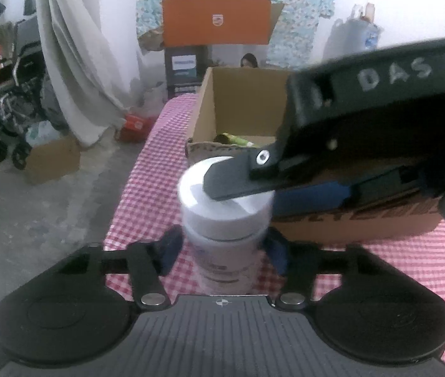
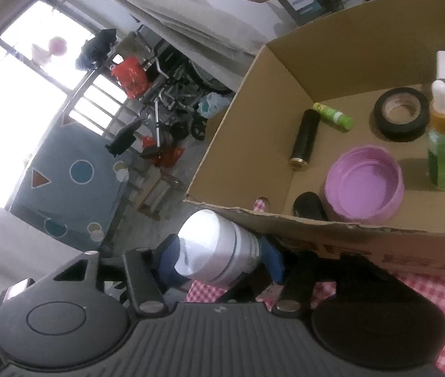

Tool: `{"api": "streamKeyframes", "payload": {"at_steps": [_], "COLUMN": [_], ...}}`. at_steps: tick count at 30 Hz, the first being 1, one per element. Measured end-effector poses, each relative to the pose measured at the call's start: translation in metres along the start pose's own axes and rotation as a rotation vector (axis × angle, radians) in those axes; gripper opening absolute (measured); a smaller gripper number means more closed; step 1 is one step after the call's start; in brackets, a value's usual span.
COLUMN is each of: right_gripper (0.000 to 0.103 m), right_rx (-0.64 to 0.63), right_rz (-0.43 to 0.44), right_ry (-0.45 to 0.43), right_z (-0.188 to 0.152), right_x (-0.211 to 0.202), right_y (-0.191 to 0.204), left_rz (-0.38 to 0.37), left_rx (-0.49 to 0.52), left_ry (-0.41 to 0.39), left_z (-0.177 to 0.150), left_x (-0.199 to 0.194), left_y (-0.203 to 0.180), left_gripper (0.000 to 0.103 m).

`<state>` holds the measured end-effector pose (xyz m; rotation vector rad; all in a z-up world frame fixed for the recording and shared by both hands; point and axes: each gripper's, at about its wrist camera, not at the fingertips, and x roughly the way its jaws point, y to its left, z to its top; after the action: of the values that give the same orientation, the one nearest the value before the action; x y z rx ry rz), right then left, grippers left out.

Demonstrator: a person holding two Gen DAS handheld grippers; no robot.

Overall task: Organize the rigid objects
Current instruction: 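Close the right gripper on the cap of the white bottle, then lift the white bottle and carry it over the box with the right gripper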

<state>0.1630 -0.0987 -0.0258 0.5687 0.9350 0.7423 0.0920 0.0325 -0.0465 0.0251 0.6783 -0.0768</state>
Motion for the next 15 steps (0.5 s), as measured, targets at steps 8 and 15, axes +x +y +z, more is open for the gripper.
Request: {"api": "streamKeyframes", "payload": {"at_steps": [8,15], "right_gripper": [0.048,0.048], "right_rx": [0.011,0.028], "right_rz": [-0.001,-0.02], "right_ry": [-0.008,-0.039], "right_z": [-0.007,-0.021], "right_x": [-0.014,-0.041], "right_y": [0.0,-0.004], "left_rz": [-0.029,-0.079], "left_rx": [-0.002,0.04], "left_ry": [-0.001,0.012], "left_z": [-0.003,-0.005], "left_x": [-0.008,-0.019], "left_y": [-0.006,-0.025], "left_gripper": [0.053,0.052]}}
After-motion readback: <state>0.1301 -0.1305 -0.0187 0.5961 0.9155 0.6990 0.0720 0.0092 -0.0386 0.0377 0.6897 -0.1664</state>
